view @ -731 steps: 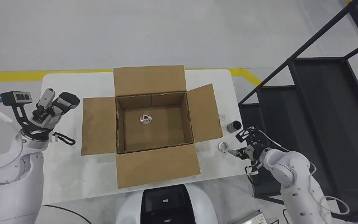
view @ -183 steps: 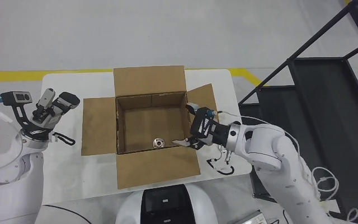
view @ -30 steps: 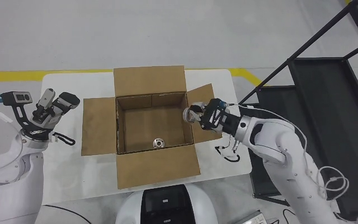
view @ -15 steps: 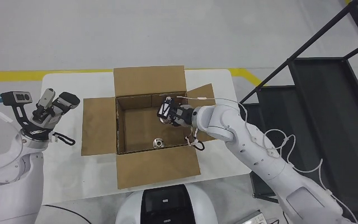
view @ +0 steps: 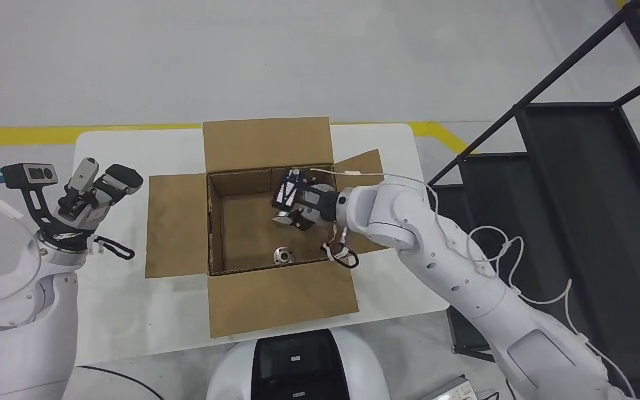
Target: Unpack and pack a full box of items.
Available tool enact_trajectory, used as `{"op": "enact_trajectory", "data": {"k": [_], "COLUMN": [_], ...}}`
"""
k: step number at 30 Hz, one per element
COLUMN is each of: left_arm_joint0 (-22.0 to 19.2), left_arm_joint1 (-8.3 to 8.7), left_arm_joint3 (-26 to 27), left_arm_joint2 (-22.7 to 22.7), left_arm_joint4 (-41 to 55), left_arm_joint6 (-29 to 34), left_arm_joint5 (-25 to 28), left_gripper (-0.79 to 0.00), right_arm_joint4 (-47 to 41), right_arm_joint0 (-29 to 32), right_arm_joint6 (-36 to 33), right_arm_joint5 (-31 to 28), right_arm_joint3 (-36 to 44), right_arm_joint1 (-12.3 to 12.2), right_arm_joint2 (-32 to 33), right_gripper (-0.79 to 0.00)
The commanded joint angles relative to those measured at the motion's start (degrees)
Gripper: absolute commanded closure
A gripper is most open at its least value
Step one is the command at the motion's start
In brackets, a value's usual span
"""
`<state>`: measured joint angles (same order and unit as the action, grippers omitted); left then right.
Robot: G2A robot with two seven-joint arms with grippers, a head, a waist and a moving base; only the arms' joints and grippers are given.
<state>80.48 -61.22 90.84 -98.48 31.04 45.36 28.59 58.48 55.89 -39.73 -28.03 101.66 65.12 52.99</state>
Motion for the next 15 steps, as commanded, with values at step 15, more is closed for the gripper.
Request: {"op": "enact_trajectory", "data": {"k": [15], "left_arm_joint0": [0.00], "left_arm_joint1": [0.00], "left_arm_joint3": [0.00], "left_arm_joint2": [0.00], "left_arm_joint4": [0.00], "left_arm_joint6": [0.00], "left_arm_joint5": [0.00], "left_gripper": [-0.785], "right_arm_joint4": [-2.84], "right_arm_joint0": [31.76], "right_arm_joint6": [6.74], "right_arm_joint5": [-3.62], "right_arm_joint3": [22.54], "right_arm_joint1": [-5.84], "right_arm_joint2": [36.52], "right_gripper": [-0.785]}}
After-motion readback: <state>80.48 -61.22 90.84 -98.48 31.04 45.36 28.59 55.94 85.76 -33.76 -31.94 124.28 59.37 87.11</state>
